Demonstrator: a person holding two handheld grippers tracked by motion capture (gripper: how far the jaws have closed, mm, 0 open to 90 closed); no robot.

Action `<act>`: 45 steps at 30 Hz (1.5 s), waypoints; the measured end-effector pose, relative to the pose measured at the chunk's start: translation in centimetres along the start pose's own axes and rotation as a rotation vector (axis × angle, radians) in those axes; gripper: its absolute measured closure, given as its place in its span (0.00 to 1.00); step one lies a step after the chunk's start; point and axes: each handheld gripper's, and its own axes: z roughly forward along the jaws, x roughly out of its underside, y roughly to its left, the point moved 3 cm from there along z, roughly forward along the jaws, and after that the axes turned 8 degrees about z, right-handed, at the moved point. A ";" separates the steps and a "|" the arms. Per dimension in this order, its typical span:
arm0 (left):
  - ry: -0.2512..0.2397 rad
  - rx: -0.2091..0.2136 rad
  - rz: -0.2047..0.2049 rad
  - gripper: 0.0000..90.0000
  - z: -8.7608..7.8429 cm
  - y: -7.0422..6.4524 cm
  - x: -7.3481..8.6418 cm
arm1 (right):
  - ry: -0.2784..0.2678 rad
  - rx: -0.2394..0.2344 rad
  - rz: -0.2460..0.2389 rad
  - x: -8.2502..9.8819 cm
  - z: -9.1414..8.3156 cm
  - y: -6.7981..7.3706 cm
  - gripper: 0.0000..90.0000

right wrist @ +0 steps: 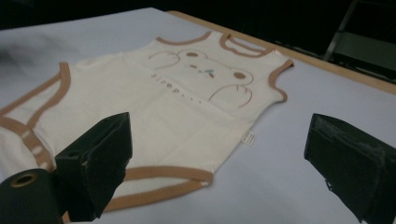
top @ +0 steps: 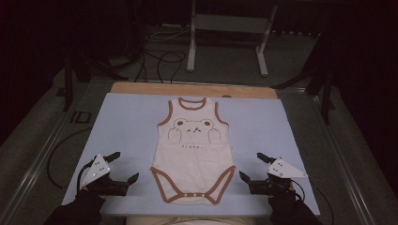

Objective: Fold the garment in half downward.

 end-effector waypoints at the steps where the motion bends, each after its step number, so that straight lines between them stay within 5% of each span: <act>1: -0.004 0.015 -0.007 0.01 -0.1 0.0 -0.3 | -0.007 0.006 0.002 -0.4 -0.2 0.0 0.09; 7: 0.006 0.065 0.014 0.01 -0.4 0.1 -2.0 | -0.011 -0.004 -0.003 -2.8 -1.1 0.3 0.09; 23: 0.008 0.092 0.044 0.01 -0.2 1.5 -5.8 | -0.059 -0.012 -0.037 -7.2 -0.2 0.3 0.08; 45: 0.028 0.140 0.040 0.01 2.4 2.7 -7.4 | -0.028 -0.014 -0.033 -9.0 4.1 -0.6 0.09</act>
